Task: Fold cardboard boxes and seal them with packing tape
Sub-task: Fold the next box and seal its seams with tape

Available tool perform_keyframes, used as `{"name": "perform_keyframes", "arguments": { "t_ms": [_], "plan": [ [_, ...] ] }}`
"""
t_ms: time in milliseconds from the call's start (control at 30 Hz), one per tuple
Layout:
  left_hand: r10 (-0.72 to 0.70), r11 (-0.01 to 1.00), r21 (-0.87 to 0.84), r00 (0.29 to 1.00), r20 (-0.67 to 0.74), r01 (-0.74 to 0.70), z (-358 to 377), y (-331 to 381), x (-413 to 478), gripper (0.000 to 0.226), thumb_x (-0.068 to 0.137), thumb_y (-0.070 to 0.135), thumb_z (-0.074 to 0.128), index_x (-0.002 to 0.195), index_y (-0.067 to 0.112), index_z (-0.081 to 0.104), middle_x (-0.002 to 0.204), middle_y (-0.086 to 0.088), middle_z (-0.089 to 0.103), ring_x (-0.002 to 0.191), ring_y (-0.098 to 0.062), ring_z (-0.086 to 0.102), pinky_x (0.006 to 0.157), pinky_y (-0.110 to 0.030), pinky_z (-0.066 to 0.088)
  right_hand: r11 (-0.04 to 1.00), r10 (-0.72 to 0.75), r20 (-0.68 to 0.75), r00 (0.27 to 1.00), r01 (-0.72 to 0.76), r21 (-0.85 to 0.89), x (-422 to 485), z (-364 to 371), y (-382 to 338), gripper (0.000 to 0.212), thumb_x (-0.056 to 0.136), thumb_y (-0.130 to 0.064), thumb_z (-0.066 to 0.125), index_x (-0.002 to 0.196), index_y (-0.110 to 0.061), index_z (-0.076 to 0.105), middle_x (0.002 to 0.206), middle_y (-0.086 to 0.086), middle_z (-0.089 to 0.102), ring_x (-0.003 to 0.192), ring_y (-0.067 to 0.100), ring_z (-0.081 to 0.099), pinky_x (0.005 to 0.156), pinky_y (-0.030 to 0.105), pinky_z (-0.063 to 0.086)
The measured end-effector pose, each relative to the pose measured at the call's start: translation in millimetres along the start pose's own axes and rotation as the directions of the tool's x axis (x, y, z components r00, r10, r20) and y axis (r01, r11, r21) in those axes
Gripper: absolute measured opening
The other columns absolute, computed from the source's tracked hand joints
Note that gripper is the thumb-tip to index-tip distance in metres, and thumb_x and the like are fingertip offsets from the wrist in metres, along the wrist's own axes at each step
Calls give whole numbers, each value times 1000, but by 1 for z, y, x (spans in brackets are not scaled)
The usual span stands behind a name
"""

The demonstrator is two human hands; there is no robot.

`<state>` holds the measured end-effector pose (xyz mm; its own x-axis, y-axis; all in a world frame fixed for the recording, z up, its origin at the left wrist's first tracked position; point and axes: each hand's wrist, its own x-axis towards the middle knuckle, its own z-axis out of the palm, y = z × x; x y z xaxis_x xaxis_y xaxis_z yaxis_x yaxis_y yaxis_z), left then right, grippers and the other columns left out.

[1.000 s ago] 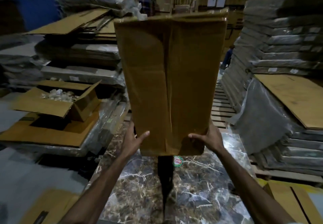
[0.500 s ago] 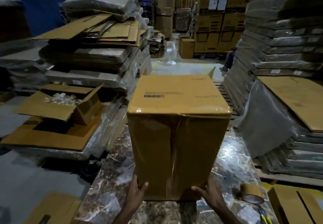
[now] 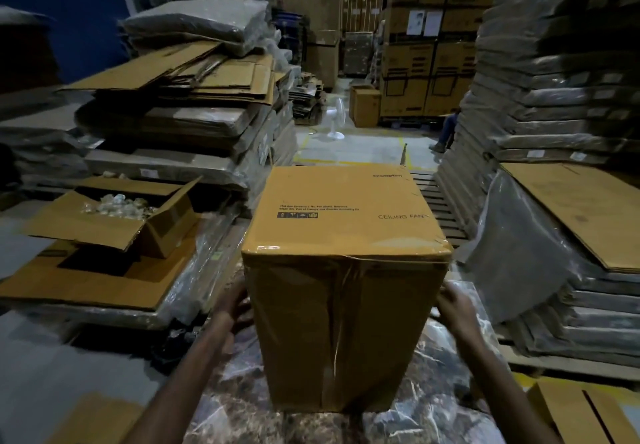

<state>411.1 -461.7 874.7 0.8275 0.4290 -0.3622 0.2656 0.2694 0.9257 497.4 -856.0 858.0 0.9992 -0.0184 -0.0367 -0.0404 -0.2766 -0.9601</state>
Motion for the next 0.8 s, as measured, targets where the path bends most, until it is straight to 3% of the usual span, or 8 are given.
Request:
{"name": "perform_keyframes", "arguments": {
  "t_ms": [100, 200, 267, 367, 467, 600, 700, 800],
  "plan": [
    [159, 987, -33, 954, 256, -156, 21, 85, -6, 56, 83, 72, 69, 95, 18, 79, 95, -10, 75, 80, -21, 73, 64, -33, 58, 986, 46, 80, 996, -58, 157, 31, -19, -104, 63, 90, -69, 55, 130, -21, 64, 116, 2, 70, 99, 19, 68, 74, 36, 57],
    [210, 975, -13, 902, 378, -221, 52, 145, -12, 61, 104, 61, 33, 113, 16, 75, 101, -10, 80, 83, -19, 78, 63, -28, 61, 993, 82, 234, 969, -99, 62, 63, -29, -174, 96, 74, -91, 51, 135, -17, 59, 106, 3, 63, 74, 14, 59, 51, 23, 46],
    [163, 984, -3, 903, 399, -176, 67, 167, -15, 51, 106, 56, 41, 116, 13, 68, 86, -8, 80, 71, -20, 77, 55, -28, 60, 987, 133, 356, 925, -157, 38, 73, -25, -195, 107, 65, -94, 61, 137, -15, 59, 104, 9, 58, 77, 24, 58, 62, 29, 47],
    [90, 986, 99, 923, 374, -136, 76, 178, -15, 62, 94, 49, 68, 136, 5, 60, 96, -12, 78, 79, -27, 76, 62, -33, 62, 983, 123, 482, 868, -171, 59, 75, -13, -203, 92, 67, -75, 78, 135, -16, 62, 116, 12, 71, 105, 32, 69, 95, 47, 57],
    [17, 987, 141, 926, 378, -76, 76, 177, -15, 62, 86, 33, 76, 134, -3, 60, 99, -17, 76, 76, -29, 76, 59, -33, 62, 989, 144, 543, 828, -134, -57, 71, -6, -204, 110, 48, -65, 96, 135, -7, 61, 117, 13, 75, 96, 27, 74, 77, 37, 62],
    [-45, 992, 125, 898, 438, -11, 67, 171, -20, 44, 81, 22, 80, 117, 1, 67, 103, -19, 77, 75, -29, 76, 62, -36, 64, 999, 41, 517, 855, -28, -33, 55, -6, -204, 57, 80, -44, 82, 123, -10, 66, 110, 10, 77, 88, 22, 76, 72, 31, 62],
    [-24, 984, 163, 868, 496, -66, 56, 169, -25, 90, 49, 30, 102, 126, 1, 66, 127, -24, 70, 88, -31, 75, 76, -40, 66, 992, -114, 478, 871, 124, 11, 41, -8, -207, 36, 89, -27, 76, 122, -20, 64, 112, 6, 76, 91, 15, 76, 81, 30, 62],
    [188, 935, 176, 852, 489, -307, 46, 168, -22, 131, 34, 40, 105, 148, 12, 47, 128, -18, 71, 100, -30, 76, 75, -38, 64, 965, -236, 418, 877, 263, -8, 35, -11, -210, 69, 72, -45, 89, 131, -31, 55, 121, -3, 72, 103, 10, 73, 92, 32, 59]
  ]
}}
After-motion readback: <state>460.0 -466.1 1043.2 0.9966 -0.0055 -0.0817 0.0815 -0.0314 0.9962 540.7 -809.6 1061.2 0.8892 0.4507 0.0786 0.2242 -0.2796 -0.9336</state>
